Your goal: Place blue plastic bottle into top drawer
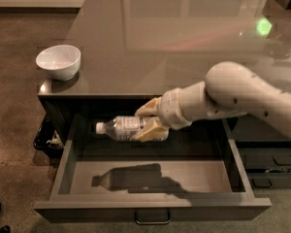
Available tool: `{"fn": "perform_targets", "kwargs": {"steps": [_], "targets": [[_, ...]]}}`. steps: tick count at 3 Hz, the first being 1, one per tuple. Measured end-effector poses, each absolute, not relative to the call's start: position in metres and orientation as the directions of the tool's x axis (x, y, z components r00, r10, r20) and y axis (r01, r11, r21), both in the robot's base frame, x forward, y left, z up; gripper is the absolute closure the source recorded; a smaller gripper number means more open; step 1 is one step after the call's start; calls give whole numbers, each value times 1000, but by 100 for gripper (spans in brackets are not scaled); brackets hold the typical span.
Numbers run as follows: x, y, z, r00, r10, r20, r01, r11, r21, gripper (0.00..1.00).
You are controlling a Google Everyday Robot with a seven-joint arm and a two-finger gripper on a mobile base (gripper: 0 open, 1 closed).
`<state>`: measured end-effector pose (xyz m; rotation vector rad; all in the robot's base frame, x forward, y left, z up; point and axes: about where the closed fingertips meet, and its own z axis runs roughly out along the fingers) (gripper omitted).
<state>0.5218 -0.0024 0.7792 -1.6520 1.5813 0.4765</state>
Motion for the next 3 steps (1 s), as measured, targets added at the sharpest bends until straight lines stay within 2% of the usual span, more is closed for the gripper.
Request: {"fn": "perform_targets", "kwargs": {"steps": [1, 3], "targets": [[494, 26, 720, 83, -596, -799, -973, 123, -193, 100], [453, 60, 638, -20, -519, -854, -979, 182, -88, 100]]}}
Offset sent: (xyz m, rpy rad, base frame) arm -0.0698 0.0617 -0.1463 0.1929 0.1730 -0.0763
